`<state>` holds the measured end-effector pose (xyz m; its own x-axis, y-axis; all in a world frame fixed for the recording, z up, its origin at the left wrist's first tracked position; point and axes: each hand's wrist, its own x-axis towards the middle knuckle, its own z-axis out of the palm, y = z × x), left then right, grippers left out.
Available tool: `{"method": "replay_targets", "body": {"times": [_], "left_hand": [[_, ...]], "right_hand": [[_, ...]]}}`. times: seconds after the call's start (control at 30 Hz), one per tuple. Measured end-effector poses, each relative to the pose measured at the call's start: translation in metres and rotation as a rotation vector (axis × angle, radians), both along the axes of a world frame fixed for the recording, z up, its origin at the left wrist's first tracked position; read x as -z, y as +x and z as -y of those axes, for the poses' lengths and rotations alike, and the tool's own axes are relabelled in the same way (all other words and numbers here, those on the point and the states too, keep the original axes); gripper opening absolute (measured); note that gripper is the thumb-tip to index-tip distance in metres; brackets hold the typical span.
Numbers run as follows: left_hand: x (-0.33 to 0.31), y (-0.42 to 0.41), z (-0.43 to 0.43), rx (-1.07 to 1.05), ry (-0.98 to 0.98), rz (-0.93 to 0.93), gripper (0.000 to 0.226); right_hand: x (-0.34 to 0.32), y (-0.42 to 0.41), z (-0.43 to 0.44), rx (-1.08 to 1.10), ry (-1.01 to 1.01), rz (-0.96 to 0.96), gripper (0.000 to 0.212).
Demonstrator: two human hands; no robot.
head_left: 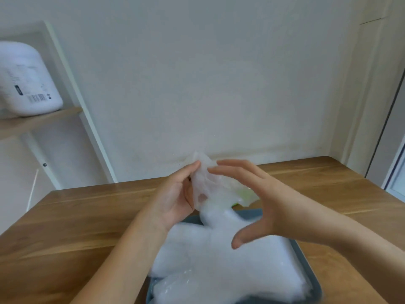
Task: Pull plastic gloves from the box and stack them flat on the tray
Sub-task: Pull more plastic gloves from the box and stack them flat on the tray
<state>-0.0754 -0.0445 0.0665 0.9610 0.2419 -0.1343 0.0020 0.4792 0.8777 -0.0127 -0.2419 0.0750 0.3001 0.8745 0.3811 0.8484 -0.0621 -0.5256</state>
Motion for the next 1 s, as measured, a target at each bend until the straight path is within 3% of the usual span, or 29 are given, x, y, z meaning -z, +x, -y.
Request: {"method": "replay_targets", "body": {"times": [0.1, 0.17, 0.23, 0.3, 0.33, 0.4, 0.47, 0.57, 0.7, 0.8, 0.9, 1.0], "left_hand": [[0.002, -0.009, 0.005, -0.025, -0.026, 0.005, 0.065], [0.005, -0.017, 0.011, -0.038, 0.012, -0.009, 0.066], [0.006, -0.029, 0.015, -0.036, 0.137, -0.034, 0.058], [0.006, -0.045, 0.018, -0.056, 0.332, -0.036, 0.061], [0.007, -0.054, 0.017, -0.086, 0.422, -0.053, 0.076], [0.008, -0.068, 0.014, -0.238, 0.566, -0.084, 0.129], [0.005, -0.081, 0.019, -0.375, 0.793, -0.016, 0.153], [-0.001, -0.096, 0.043, -0.352, 1.044, 0.126, 0.130], [-0.004, -0.101, 0.057, -0.287, 1.275, 0.159, 0.054], [-0.010, -0.101, 0.041, -0.208, 0.994, 0.067, 0.017], [-0.011, -0.109, 0.019, -0.002, 0.742, 0.078, 0.039], [-0.017, -0.113, 0.005, 0.087, 0.614, 0.045, 0.033]], "right_hand": [[0.004, -0.010, 0.001, 0.129, 0.021, 0.250, 0.074], [0.003, -0.017, -0.002, 0.183, 0.090, 0.329, 0.047], [-0.001, -0.026, -0.004, 0.210, 0.170, 0.344, 0.020], [-0.006, -0.037, -0.003, 0.245, 0.191, 0.305, 0.013], [-0.009, -0.042, -0.002, 0.277, 0.178, 0.318, 0.012], [-0.014, -0.048, -0.001, 0.345, 0.114, 0.402, 0.016], [-0.020, -0.055, 0.000, 0.365, 0.047, 0.452, 0.029], [-0.033, -0.066, -0.006, 0.367, -0.079, 0.478, 0.045], [-0.046, -0.078, 0.002, 0.321, -0.061, 0.315, 0.044], [-0.054, -0.078, 0.015, 0.275, 0.091, 0.041, 0.047], [-0.057, -0.071, 0.023, 0.257, 0.185, -0.341, 0.047], [-0.045, -0.064, 0.025, 0.303, 0.176, -0.528, 0.048]]}}
